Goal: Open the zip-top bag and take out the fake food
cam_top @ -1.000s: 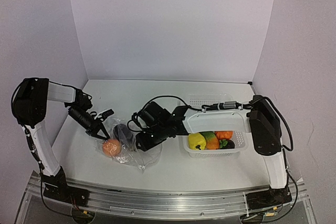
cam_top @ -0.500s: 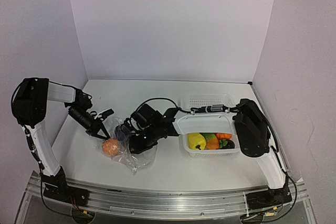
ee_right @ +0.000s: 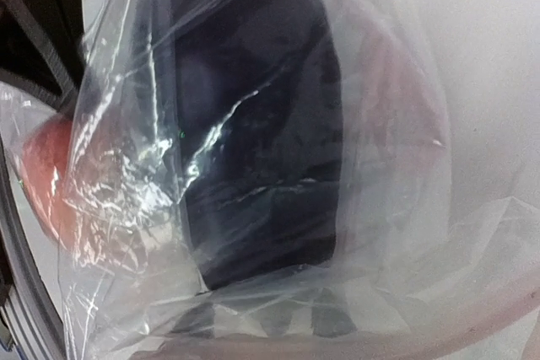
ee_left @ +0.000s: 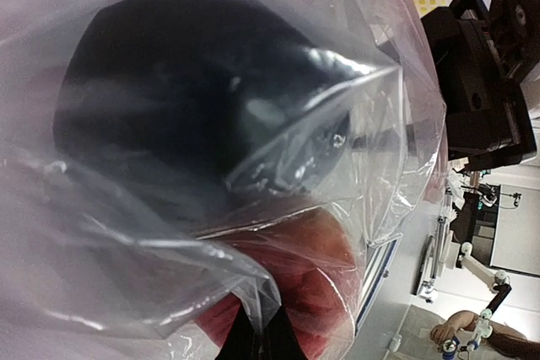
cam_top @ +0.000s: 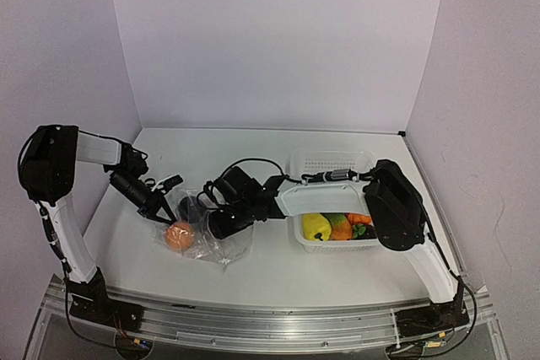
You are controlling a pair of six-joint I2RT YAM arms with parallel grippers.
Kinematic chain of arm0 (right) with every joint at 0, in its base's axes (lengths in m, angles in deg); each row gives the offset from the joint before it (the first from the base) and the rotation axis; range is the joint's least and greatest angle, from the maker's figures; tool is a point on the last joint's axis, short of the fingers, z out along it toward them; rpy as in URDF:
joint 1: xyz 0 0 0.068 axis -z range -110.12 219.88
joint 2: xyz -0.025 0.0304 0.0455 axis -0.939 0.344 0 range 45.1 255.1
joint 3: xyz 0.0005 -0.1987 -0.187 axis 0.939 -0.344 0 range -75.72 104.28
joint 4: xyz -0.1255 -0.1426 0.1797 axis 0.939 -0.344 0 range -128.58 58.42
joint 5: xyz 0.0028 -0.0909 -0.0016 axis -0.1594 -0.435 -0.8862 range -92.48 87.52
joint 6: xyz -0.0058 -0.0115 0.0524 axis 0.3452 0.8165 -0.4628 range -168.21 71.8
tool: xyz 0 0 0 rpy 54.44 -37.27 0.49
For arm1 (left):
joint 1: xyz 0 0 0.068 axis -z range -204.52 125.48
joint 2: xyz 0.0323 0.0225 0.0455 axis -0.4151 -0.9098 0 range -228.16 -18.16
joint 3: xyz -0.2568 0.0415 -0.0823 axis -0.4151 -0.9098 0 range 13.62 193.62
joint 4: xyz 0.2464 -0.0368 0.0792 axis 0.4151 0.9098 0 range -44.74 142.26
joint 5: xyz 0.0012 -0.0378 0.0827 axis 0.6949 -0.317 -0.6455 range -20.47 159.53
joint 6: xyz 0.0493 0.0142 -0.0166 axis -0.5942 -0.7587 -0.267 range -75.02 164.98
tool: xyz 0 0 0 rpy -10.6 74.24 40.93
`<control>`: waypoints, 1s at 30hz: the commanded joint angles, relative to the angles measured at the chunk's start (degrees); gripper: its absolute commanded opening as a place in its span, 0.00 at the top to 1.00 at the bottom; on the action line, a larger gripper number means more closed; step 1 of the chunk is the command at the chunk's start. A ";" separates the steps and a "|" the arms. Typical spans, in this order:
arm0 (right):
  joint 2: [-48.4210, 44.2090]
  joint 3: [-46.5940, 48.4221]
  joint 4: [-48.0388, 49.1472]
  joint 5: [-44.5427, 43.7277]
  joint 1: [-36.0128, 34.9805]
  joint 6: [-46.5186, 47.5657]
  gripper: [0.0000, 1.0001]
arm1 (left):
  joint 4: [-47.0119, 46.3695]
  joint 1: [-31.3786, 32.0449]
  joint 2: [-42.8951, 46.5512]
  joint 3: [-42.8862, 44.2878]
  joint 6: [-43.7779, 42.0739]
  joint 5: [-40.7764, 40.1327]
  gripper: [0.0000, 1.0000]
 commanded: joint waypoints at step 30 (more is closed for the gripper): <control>1.26 -7.48 27.37 -0.18 1.29 15.02 0.84 | 2.94 -4.82 -5.82 8.77 -3.85 6.02 1.00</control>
